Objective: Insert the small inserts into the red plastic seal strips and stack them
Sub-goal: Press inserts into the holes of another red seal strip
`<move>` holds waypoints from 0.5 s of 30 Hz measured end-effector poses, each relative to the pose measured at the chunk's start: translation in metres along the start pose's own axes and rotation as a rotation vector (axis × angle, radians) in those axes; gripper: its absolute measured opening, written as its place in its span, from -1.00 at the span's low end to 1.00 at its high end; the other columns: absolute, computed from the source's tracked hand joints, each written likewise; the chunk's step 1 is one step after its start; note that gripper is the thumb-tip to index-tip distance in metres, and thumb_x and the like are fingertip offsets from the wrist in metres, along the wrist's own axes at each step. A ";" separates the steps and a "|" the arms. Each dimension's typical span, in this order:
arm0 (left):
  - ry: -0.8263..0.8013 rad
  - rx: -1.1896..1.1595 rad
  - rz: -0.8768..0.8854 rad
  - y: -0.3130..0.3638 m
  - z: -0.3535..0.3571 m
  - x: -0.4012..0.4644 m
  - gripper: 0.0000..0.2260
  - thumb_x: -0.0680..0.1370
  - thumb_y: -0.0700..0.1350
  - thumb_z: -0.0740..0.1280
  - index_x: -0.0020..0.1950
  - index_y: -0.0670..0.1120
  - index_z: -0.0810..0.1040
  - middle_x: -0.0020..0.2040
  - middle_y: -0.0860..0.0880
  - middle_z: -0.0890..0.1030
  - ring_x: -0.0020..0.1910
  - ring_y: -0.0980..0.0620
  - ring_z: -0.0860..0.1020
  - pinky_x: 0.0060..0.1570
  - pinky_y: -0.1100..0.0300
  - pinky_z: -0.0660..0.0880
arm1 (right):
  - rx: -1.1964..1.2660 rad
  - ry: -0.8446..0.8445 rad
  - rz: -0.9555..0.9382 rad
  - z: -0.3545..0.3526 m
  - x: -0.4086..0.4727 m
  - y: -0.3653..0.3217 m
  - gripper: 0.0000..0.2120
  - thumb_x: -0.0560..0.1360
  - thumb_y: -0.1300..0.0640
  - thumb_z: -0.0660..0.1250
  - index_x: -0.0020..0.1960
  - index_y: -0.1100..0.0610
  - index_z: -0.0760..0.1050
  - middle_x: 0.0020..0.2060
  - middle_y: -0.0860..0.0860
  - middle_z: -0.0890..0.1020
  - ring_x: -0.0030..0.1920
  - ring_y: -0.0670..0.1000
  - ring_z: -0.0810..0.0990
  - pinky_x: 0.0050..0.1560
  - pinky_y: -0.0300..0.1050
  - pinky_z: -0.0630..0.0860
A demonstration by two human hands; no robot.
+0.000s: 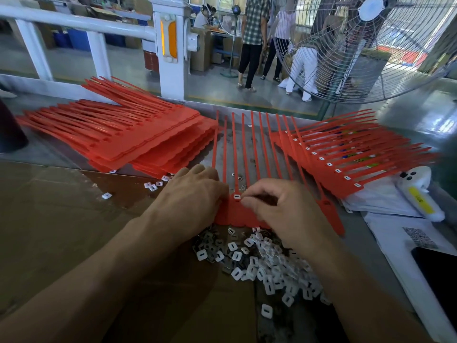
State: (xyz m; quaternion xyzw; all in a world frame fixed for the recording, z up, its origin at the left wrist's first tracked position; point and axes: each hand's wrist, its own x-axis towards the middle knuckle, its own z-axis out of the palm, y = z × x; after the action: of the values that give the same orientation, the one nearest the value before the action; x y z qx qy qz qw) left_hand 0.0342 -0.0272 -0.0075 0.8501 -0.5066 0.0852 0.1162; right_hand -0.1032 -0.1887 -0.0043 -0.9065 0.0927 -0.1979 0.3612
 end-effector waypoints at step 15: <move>0.025 -0.202 -0.075 -0.004 0.005 0.000 -0.81 0.63 0.01 0.30 0.23 0.13 0.59 0.21 0.12 0.51 0.26 0.09 0.42 0.29 0.12 0.41 | -0.008 0.180 0.227 -0.013 0.013 0.038 -0.81 0.54 0.21 0.48 0.01 -0.10 0.69 -0.15 -0.25 0.69 -0.10 -0.39 0.61 -0.19 -0.52 0.43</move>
State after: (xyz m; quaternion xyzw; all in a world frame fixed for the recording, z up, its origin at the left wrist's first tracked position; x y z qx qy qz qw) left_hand 0.0373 -0.0266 -0.0131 0.8513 -0.4789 0.0397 0.2105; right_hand -0.0984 -0.2284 -0.0182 -0.8701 0.2276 -0.2360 0.3680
